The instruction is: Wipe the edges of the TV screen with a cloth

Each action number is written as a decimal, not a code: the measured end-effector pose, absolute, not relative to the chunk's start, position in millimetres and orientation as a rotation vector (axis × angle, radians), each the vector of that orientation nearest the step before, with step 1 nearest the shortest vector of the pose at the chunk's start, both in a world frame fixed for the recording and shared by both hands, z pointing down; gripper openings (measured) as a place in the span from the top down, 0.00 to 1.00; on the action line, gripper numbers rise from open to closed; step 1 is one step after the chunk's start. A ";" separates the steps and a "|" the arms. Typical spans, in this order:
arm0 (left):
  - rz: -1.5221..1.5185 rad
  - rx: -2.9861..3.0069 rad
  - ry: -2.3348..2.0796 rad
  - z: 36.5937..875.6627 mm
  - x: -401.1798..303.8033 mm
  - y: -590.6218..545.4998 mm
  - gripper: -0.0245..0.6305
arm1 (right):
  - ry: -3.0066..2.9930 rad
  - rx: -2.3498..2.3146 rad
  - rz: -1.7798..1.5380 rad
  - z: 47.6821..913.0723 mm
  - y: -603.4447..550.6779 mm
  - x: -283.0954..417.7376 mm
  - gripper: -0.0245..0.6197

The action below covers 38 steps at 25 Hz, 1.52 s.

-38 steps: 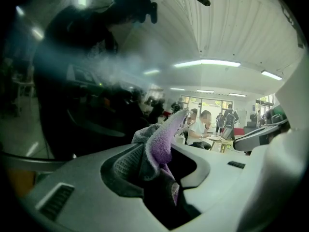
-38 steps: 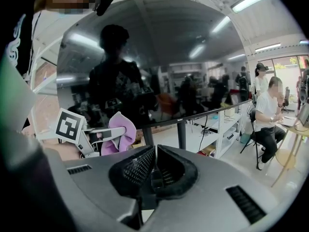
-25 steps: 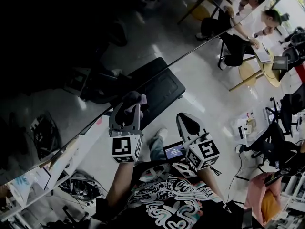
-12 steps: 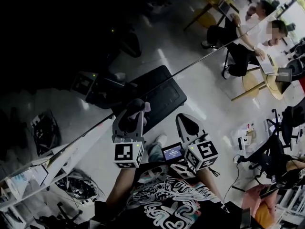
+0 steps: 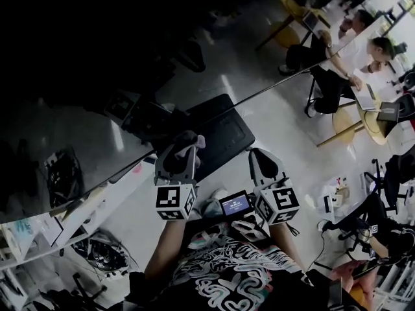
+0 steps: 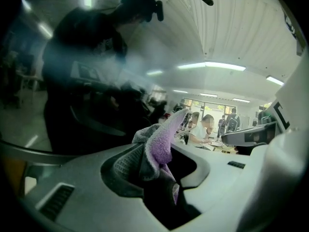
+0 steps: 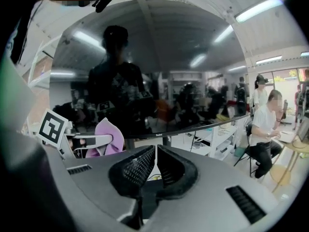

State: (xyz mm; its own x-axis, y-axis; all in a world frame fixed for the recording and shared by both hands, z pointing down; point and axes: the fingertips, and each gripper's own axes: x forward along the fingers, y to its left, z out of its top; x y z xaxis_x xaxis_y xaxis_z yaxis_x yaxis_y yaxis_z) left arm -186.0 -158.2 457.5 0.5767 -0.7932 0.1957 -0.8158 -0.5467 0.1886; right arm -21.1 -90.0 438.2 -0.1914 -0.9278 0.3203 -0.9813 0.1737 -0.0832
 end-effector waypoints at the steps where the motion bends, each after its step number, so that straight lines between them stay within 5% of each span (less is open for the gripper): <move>1: 0.121 2.548 -1.322 458.3 -186.9 -158.8 0.73 | -2.224 1.886 0.391 437.7 -83.8 -20.0 0.90; 38: 0.138 2.476 -1.405 457.3 -169.6 -162.9 0.73 | -2.350 1.825 0.321 419.7 -113.7 12.8 0.90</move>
State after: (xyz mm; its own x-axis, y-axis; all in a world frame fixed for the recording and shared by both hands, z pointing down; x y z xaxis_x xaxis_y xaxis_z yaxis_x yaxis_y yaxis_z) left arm -169.6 -162.9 457.3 0.5197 -0.8244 0.2243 -0.8523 -0.4821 0.2028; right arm 12.8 -113.7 419.7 -0.2492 -0.9366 0.2463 -0.9683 0.2373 -0.0775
